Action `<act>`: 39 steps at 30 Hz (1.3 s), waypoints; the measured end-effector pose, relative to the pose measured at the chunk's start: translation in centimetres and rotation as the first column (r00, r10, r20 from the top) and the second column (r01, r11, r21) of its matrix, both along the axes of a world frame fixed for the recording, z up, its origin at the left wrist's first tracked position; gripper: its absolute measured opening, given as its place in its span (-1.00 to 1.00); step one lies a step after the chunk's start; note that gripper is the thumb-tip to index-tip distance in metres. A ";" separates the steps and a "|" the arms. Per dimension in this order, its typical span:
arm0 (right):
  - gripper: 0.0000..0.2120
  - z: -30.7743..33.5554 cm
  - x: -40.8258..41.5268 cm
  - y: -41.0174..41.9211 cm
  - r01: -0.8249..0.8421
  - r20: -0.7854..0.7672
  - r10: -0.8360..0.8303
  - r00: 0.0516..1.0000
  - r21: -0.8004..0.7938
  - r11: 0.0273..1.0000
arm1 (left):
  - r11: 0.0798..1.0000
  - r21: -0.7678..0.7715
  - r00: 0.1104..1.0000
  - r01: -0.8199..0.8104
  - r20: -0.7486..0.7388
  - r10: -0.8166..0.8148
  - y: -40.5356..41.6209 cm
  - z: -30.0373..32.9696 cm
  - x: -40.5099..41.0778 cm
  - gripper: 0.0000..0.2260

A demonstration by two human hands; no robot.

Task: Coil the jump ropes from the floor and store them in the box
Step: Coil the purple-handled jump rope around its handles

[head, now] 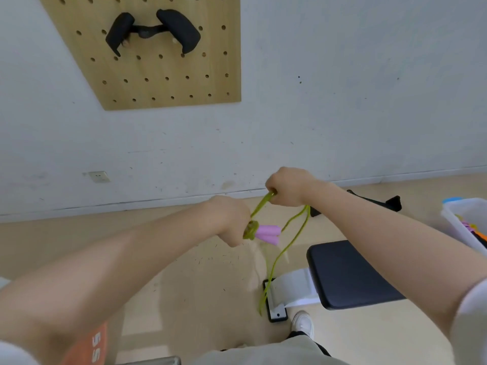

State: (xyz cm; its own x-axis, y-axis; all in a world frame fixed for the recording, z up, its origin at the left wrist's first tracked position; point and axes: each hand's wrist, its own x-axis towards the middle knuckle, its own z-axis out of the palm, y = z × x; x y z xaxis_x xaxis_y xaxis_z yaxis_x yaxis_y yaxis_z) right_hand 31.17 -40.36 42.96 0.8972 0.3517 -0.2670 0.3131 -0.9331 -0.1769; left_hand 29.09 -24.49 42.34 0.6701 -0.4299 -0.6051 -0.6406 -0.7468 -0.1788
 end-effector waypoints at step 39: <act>-0.68 -4.1 -2.8 1.5 0.085 -0.555 0.131 0.821 0.347 0.934 | 0.628 -0.519 0.776 -0.580 -0.586 0.233 4.0 1.6 1.5 -0.66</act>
